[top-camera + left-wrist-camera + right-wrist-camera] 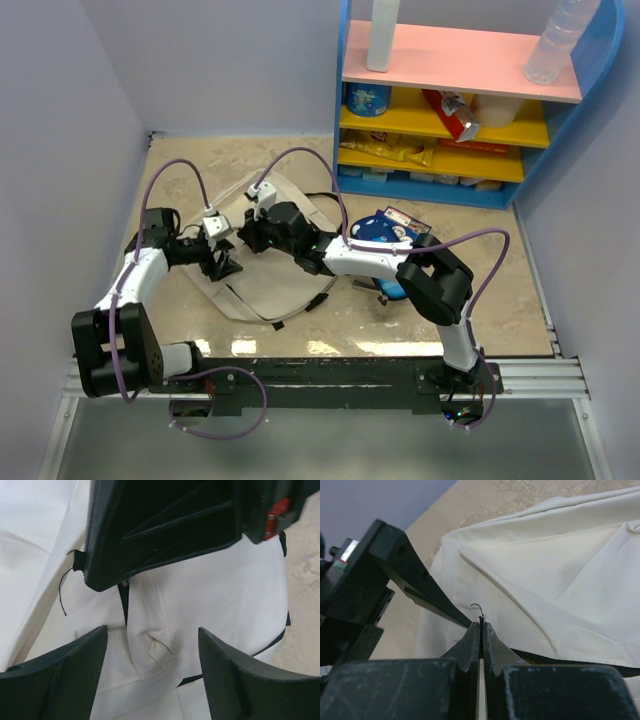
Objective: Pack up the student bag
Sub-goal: Zip the student bag at the center of the board.
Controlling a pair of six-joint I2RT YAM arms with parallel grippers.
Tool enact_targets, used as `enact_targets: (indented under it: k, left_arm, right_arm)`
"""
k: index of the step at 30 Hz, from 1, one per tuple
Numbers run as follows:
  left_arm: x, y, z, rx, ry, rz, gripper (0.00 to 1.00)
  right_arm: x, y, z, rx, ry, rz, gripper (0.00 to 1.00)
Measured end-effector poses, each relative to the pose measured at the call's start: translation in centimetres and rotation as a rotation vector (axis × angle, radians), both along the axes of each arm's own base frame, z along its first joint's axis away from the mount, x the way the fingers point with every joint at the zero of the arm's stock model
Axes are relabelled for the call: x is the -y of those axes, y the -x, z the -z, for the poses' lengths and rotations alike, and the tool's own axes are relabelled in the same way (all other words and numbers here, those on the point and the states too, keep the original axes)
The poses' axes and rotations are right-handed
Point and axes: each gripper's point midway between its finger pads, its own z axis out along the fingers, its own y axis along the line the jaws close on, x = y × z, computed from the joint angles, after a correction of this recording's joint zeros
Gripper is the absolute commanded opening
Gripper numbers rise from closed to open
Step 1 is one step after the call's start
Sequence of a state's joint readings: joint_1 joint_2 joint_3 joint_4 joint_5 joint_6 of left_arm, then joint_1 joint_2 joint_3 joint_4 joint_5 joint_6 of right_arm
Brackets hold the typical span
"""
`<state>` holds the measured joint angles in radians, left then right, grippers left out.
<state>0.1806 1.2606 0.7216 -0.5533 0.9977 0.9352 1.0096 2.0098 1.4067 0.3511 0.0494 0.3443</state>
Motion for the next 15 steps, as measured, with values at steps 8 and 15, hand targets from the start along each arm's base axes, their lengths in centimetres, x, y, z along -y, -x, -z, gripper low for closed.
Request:
enact_targets:
  k: [8, 15]
  left_arm:
    - [0.3, -0.1, 1.3, -0.038, 0.005, 0.017, 0.2]
    - [0.6, 0.0, 1.5, -0.055, 0.003, 0.022, 0.0]
  right_arm:
    - [-0.2, 0.3, 0.0, -0.018, -0.011, -0.014, 0.0]
    - [0.2, -0.2, 0.2, -0.024, -0.004, 0.009, 0.0]
